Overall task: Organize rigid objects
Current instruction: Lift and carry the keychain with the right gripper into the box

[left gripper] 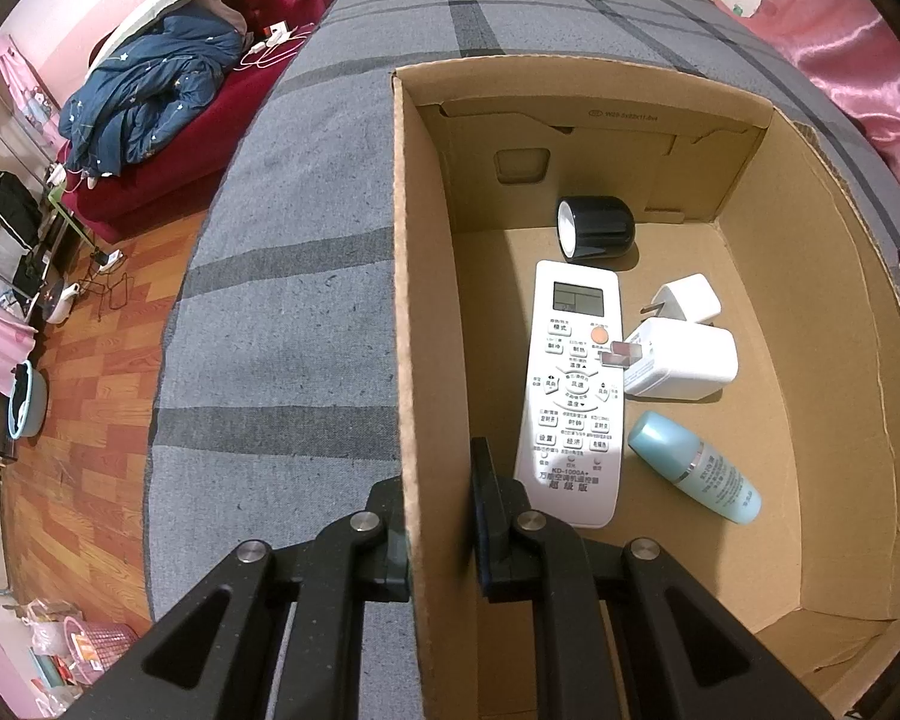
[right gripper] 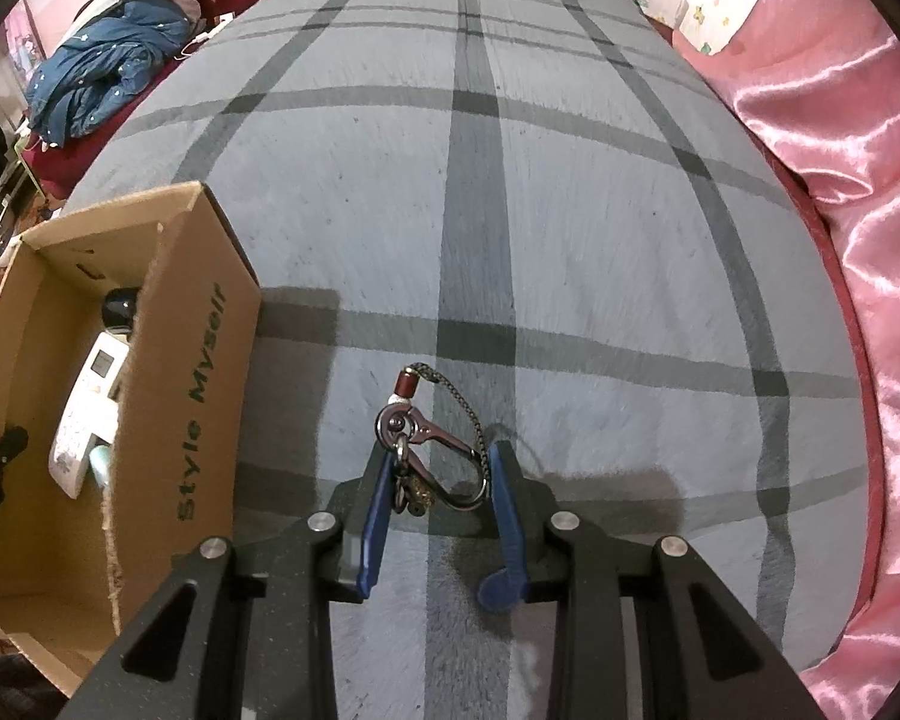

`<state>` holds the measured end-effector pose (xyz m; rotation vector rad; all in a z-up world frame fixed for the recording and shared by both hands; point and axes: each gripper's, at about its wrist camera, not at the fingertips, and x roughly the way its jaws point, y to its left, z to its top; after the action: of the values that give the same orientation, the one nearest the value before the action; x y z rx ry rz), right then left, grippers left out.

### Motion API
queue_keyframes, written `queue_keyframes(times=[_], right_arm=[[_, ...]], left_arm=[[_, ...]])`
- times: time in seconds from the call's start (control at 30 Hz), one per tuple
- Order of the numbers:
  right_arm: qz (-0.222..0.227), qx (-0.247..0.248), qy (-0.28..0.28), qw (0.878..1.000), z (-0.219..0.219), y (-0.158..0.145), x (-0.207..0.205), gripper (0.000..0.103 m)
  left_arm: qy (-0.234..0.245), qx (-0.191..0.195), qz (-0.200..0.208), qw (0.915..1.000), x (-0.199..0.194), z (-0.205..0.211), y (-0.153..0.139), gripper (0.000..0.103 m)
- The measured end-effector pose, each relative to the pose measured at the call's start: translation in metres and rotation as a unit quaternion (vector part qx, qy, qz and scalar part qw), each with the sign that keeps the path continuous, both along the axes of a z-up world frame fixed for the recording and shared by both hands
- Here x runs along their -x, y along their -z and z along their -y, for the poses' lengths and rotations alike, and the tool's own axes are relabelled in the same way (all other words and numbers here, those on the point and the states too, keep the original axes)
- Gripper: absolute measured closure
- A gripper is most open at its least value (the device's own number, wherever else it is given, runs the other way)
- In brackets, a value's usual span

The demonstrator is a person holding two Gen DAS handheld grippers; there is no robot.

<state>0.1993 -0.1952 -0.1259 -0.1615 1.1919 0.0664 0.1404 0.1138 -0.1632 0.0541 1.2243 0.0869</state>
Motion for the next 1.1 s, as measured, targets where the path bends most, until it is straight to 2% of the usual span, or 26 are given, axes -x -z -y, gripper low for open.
queue_keyframes(times=[0.67, 1.1], right_arm=[[0.039, 0.002, -0.027, 0.999, -0.033, -0.074, 0.007, 0.07], [0.049, -0.005, -0.077, 0.996, -0.09, -0.094, 0.023, 0.07]], left_arm=[[0.0, -0.002, -0.003, 1.0, -0.001, 0.0, 0.002, 0.089], [0.0, 0.0, -0.003, 1.0, -0.001, 0.0, 0.002, 0.089]])
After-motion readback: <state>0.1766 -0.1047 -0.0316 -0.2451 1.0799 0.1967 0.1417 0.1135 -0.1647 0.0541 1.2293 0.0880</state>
